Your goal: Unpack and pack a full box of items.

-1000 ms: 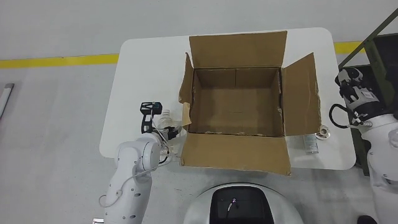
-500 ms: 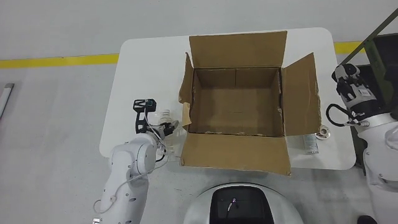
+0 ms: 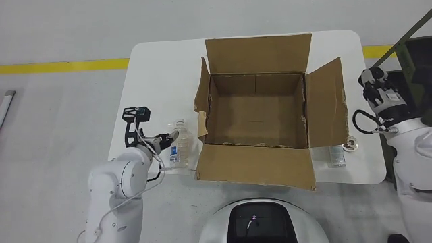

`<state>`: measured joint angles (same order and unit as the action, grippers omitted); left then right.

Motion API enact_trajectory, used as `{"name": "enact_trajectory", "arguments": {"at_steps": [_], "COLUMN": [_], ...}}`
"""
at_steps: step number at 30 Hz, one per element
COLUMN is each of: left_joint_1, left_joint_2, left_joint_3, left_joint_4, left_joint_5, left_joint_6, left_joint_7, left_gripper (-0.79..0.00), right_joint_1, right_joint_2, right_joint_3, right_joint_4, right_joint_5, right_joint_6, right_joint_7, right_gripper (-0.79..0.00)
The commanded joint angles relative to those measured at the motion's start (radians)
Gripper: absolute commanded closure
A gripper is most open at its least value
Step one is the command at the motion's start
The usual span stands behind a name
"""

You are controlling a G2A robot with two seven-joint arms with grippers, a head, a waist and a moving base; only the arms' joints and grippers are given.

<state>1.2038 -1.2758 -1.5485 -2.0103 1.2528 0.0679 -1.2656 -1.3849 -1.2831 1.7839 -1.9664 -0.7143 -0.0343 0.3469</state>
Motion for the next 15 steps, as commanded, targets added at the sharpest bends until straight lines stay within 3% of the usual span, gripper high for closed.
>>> {"name": "enact_trajectory", "arguments": {"at_steps": [1,15], "left_joint_1": [-0.007,-0.067], "left_joint_2": [0.001,0.003], "left_joint_3": [-0.004,0.139], "left_joint_4": [0.007,0.179], "left_joint_5": [-0.031,0.055], "left_joint_6": [-0.009,-0.060], "left_joint_7": [-0.043,-0.049], "left_gripper": [-0.785,-0.785], "right_joint_1": [0.005,0.019], "right_joint_2": [0.001,0.009], "right_joint_3": [-0.006,-0.016], "right_joint_4": [0.005,0.023], "right_joint_5": [-0.003,-0.007], "right_joint_6": [0.002,0.013], "right_joint_7": [0.002,0.004], "right_gripper": [0.000,0.000]}}
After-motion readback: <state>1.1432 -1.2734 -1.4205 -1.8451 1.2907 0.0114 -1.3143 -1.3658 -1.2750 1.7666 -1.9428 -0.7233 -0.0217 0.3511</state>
